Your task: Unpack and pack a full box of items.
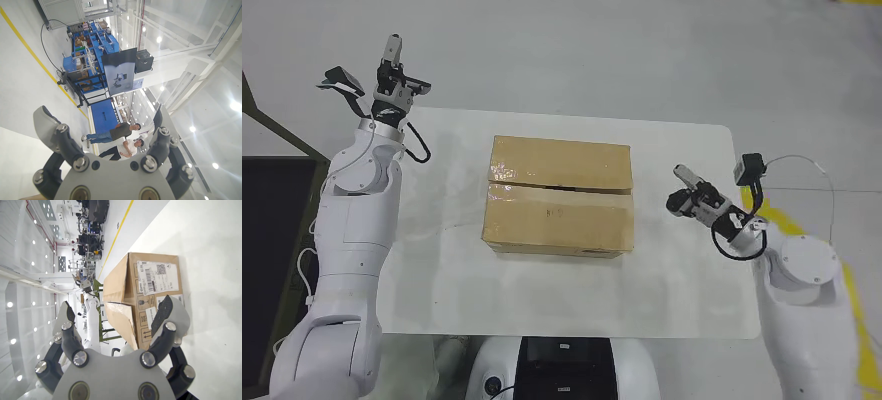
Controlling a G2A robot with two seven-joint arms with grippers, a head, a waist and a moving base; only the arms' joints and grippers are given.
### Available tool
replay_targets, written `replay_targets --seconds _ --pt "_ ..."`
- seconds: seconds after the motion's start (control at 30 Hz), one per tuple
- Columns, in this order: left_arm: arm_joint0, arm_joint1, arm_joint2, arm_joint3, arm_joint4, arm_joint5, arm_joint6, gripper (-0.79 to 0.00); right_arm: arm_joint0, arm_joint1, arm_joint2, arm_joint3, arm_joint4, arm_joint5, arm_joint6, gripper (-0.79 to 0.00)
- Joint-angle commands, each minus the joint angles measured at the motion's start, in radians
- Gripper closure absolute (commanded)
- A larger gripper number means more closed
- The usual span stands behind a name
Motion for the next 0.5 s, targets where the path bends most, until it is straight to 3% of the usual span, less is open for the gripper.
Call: replay_targets --seconds 0.0,0.47 --pt "0.0 0.0 0.0 0.0 0.0 0.0 0.0 -0.785 0.001 0.002 -0.009 0.006 0.015 -0.019 0.03 -0.785" --pt "0.0 0.0 0.0 0.0 0.0 0.0 0.0 -0.785 0.009 0.011 -0.093 0.044 0.024 -0.121 0.056 -0.785"
